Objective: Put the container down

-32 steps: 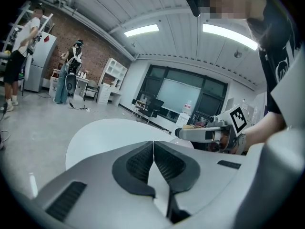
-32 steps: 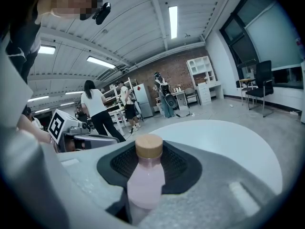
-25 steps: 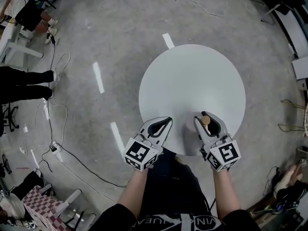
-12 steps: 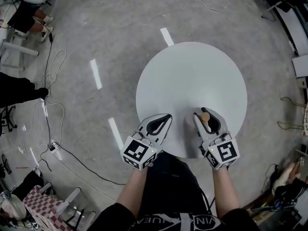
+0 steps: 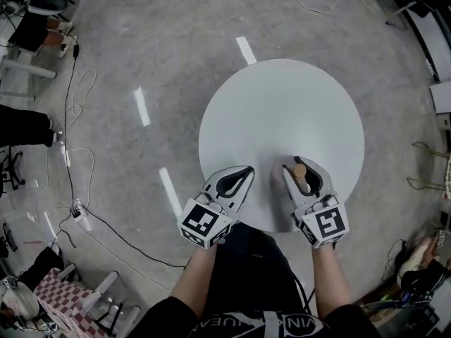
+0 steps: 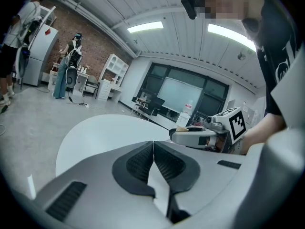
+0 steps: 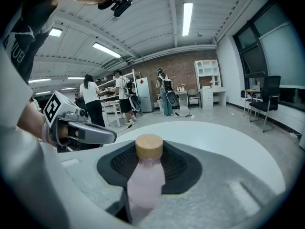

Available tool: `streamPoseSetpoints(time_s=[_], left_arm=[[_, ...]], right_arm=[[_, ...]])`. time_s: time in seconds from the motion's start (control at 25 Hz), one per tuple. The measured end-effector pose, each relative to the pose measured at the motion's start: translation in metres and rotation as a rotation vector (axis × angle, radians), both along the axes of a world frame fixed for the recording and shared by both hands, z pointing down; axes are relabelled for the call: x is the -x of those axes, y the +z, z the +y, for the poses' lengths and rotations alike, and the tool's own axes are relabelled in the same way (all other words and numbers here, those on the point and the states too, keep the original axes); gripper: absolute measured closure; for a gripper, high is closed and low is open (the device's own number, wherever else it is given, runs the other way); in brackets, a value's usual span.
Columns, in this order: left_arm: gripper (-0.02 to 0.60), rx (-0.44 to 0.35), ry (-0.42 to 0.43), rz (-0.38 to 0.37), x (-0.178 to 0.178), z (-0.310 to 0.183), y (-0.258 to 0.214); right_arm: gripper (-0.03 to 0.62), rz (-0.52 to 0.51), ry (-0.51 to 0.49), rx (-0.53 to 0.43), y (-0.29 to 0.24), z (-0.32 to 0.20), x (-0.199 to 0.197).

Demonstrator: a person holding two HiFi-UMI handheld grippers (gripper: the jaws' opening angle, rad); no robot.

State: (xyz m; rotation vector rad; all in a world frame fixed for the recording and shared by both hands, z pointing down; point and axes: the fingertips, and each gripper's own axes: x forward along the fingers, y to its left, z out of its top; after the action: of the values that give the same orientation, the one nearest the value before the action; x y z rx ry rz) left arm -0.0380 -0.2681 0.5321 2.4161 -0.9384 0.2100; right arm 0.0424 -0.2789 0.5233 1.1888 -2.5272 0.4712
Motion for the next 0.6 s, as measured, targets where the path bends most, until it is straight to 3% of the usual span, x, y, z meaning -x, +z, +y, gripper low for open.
streamPoseSetpoints(time_s=[0.6], left_arm=[[0.568, 0.021, -0.007, 0.004, 0.0032, 0.0051, 0.0018]], right_arm=[[0.462, 0.028, -0.038, -0.017, 0.0027, 0.0087, 0.0072]])
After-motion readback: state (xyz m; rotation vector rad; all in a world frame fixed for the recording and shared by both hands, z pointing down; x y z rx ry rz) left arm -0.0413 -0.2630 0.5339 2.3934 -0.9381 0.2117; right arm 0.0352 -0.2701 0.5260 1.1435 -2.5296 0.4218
